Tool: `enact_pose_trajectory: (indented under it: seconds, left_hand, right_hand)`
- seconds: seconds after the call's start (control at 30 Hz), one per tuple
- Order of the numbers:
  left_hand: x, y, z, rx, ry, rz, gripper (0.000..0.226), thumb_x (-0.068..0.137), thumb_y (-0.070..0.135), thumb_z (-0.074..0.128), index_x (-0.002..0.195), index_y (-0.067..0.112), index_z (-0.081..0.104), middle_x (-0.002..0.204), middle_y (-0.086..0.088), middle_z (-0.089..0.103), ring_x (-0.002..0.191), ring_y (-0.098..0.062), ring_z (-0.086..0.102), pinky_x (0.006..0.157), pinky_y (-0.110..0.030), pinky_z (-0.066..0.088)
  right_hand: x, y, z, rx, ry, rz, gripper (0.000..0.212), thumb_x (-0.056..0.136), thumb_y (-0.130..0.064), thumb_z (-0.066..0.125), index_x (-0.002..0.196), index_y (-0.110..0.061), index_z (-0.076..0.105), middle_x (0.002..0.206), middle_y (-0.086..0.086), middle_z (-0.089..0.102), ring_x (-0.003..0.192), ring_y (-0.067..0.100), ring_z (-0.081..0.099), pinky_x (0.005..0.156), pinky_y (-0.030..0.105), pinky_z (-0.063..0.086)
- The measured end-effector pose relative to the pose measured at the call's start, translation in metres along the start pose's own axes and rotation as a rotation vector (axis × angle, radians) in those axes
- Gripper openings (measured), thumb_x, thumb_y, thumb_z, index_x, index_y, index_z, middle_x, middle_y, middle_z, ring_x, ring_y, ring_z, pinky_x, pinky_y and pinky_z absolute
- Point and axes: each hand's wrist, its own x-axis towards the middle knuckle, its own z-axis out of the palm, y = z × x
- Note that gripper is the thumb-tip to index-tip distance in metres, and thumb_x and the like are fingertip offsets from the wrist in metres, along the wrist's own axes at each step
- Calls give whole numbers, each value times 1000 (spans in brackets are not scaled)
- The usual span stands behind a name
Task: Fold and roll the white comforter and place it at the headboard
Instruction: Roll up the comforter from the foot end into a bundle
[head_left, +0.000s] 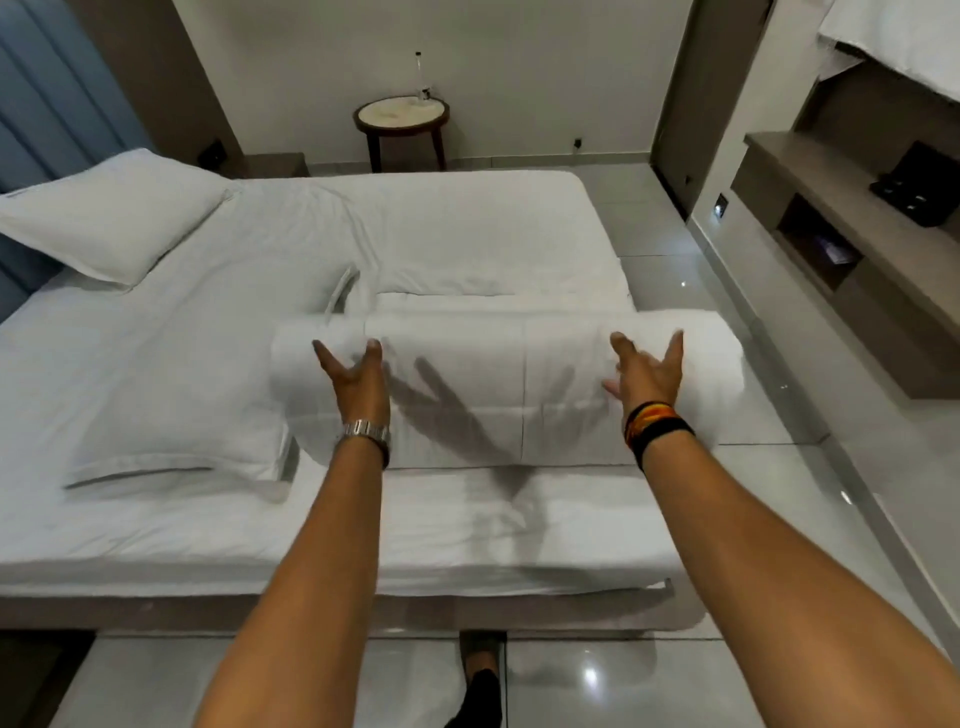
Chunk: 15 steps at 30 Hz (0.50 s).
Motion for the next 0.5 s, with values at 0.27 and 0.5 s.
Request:
enact_pose_trajectory:
  seconds: [0.27,0.5]
  left_hand:
    - [84,-106,57,206,102,-262,83,99,58,56,165,40,8,168,-21,23,145,-43,40,114,-50,37]
    - [192,-166,103,-111,287,-504,153,65,64,88,158,33,-29,174,-1,-1,157,-32,16,123,-57,19]
  right_hand:
    - [95,112,37,-380,169,36,85,99,-38,71,168,-26,22,174,12,24,158,31,28,126,39,26]
    - [205,153,89,-70,282,303,150,66,-66,90,157,-51,-29,177,-7,7,157,37,26,107,82,37]
